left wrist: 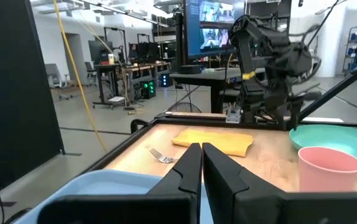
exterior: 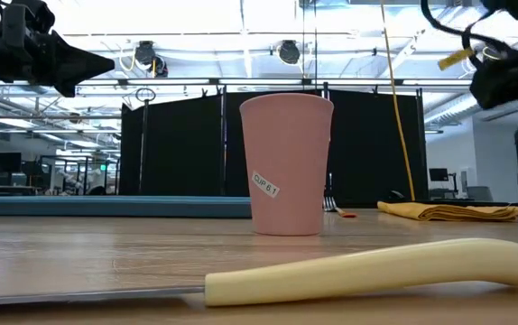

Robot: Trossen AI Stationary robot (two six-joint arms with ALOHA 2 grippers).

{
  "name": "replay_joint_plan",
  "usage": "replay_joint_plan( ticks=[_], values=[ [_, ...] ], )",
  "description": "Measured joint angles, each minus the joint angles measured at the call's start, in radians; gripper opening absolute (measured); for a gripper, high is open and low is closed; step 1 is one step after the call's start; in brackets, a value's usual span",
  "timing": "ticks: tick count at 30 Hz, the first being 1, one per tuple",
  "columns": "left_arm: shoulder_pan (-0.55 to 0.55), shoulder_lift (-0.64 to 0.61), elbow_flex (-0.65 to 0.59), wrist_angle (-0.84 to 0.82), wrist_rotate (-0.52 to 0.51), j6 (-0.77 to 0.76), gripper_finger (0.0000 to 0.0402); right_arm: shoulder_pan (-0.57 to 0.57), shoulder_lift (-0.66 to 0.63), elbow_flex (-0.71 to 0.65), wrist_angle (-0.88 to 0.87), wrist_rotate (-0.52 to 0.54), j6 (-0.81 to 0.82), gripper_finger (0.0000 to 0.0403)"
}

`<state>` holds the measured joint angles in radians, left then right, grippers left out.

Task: Set up tray
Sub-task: Put the green plate on the blue serving tray

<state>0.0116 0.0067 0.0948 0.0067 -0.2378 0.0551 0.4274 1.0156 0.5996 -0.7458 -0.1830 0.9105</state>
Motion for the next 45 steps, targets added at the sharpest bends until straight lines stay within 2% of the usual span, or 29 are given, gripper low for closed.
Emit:
replay_joint_plan(
  ticks=[5, 9, 16, 26, 32, 45],
  values=[
    [0.0, 0.0, 0.0, -0.001, -0.013, 0.001, 0.0019, 0.0, -0.005, -0.044, 0.065, -0.006, 0.02, 0.016],
    [0.0, 0.0, 0.0, -0.001, -0.041, 0.002, 0.0019, 0.0, -0.005, -0.067, 0.114, -0.036, 0.02, 0.0171],
    [0.0, 0.0, 0.0, -0.002, -0.052, 0.002, 0.0019, 0.0, -0.005, -0.131, 0.205, -0.057, 0.02, 0.0164],
    [0.0, 0.0, 0.0, -0.002, -0.052, 0.002, 0.0019, 0.0, -0.005, -0.157, 0.205, -0.057, 0.014, 0.0155],
    [0.0, 0.0, 0.0, -0.003, -0.053, 0.002, 0.0019, 0.0, -0.005, -0.175, 0.223, -0.057, 0.011, 0.0122],
    [0.0, 0.0, 0.0, -0.003, -0.053, 0.015, 0.0019, 0.0, -0.005, -0.177, 0.268, -0.061, -0.04, 0.0006]
  ],
)
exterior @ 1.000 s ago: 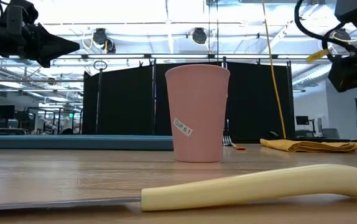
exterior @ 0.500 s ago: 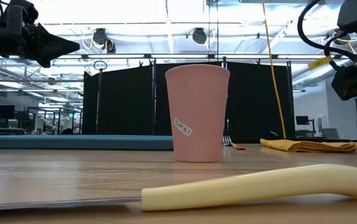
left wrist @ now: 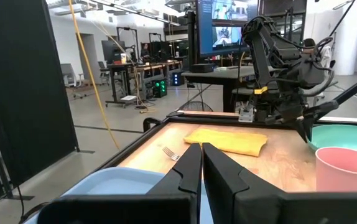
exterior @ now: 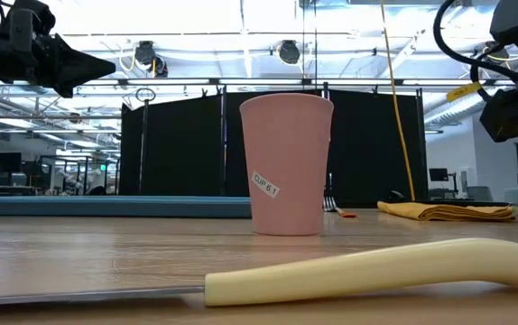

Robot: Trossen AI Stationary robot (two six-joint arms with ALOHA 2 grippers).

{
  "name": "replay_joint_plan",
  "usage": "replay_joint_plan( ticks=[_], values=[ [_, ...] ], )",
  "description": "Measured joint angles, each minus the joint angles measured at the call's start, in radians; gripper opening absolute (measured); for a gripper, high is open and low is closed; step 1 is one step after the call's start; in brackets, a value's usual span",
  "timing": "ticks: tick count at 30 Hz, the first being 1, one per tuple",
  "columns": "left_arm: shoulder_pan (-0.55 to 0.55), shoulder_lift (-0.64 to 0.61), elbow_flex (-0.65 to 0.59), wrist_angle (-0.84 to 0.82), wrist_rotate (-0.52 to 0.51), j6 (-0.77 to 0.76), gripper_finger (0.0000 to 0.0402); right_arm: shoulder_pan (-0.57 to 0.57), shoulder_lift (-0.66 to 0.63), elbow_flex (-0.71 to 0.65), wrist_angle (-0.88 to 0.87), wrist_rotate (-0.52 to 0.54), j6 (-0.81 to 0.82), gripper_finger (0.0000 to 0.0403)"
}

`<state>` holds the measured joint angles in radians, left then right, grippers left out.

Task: Set up tray
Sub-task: Put the green plate on the blue serving tray

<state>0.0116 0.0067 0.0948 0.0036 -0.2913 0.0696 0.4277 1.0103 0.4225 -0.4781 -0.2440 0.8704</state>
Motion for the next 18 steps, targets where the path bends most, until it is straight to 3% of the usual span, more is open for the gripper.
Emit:
replay_joint_plan(
  ticks=[18],
  values=[
    [0.0, 0.0, 0.0, 0.0, -0.025, 0.005, 0.0019, 0.0, -0.009, -0.001, 0.097, 0.009, 0.008, 0.0001]
  ],
)
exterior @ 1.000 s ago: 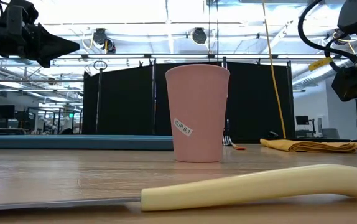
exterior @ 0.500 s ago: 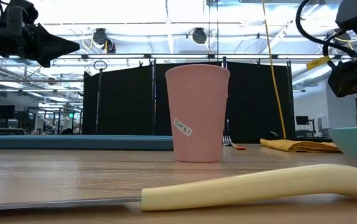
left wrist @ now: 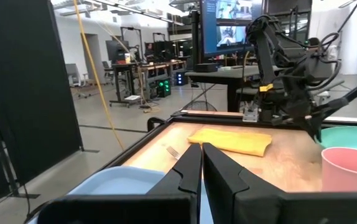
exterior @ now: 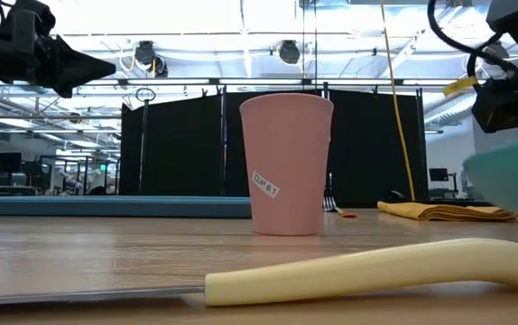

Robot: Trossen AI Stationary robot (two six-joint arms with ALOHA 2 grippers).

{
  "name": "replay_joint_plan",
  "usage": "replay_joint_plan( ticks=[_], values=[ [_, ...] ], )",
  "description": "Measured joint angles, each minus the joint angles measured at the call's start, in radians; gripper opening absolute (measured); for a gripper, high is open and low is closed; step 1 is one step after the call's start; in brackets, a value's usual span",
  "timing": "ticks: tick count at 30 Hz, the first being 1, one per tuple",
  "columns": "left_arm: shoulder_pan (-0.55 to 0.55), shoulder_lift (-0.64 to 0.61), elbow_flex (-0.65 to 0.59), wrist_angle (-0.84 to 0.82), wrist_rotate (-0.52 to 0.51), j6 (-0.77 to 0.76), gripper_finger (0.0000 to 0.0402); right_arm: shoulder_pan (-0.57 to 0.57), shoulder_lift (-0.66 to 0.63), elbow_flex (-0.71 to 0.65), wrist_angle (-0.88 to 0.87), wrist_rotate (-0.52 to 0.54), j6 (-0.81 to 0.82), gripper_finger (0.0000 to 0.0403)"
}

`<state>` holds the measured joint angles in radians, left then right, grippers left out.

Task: Set up tray
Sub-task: Put the green plate on the blue serving tray

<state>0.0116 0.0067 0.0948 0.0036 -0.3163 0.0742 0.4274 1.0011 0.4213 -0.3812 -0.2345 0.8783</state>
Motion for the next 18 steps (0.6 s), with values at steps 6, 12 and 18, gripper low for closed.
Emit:
replay_joint_plan(
  ticks=[6, 12, 18],
  values=[
    [0.0, 0.0, 0.0, 0.0, -0.007, 0.0, 0.0019, 0.0, -0.064, 0.0, 0.056, 0.029, -0.023, 0.0001],
    [0.0, 0.0, 0.0, -0.001, -0.007, 0.0, 0.0019, 0.0, -0.161, 0.0, 0.131, 0.135, -0.108, 0.0001],
    [0.0, 0.0, 0.0, 0.0, -0.008, 0.0, 0.0019, -0.008, -0.209, 0.0, 0.16, 0.269, -0.18, 0.0]
  ],
)
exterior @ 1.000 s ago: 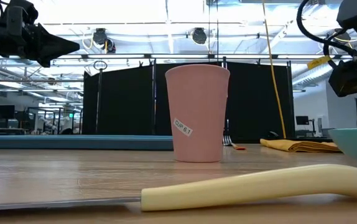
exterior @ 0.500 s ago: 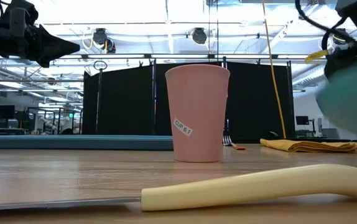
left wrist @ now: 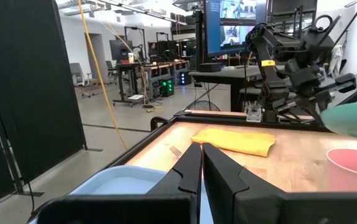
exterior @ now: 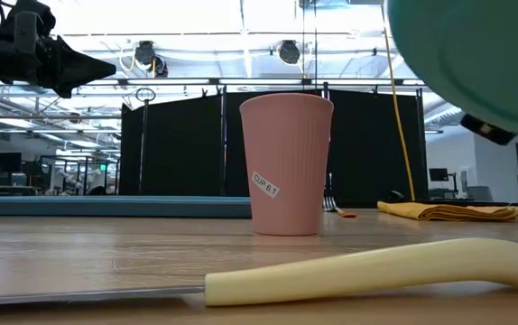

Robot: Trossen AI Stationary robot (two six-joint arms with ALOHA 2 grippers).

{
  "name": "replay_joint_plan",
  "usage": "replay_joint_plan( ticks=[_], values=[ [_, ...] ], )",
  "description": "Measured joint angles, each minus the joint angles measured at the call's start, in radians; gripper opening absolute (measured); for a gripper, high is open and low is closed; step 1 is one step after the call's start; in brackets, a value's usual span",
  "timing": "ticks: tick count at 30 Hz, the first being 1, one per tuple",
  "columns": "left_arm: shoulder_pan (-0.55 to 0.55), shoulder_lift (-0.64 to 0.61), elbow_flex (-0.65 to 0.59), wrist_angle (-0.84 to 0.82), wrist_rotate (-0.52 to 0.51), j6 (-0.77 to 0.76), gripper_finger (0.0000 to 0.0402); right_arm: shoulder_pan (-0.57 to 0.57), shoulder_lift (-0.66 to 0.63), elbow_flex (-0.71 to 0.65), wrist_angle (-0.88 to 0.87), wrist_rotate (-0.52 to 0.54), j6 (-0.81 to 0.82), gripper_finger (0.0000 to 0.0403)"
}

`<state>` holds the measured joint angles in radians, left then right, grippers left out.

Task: Set up tray
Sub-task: Put the green plate on the blue serving tray

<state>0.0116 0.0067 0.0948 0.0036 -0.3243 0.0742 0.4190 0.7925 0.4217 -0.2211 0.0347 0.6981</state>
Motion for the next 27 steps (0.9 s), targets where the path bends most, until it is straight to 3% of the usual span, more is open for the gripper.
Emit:
replay_joint_plan(
  ticks=[5, 17, 27],
  values=[
    [0.0, 0.0, 0.0, 0.0, 0.0, 0.0, 0.0019, -0.028, 0.0, 0.0, 0.075, 0.072, -0.09, 0.0],
    [0.0, 0.0, 0.0, 0.001, -0.001, 0.01, 0.0019, -0.122, 0.001, 0.0, 0.308, 0.1, -0.277, 0.0],
    [0.0, 0.0, 0.0, 0.003, -0.001, 0.019, 0.0019, -0.267, 0.001, 0.001, 0.471, 0.087, -0.398, 0.0]
  ],
)
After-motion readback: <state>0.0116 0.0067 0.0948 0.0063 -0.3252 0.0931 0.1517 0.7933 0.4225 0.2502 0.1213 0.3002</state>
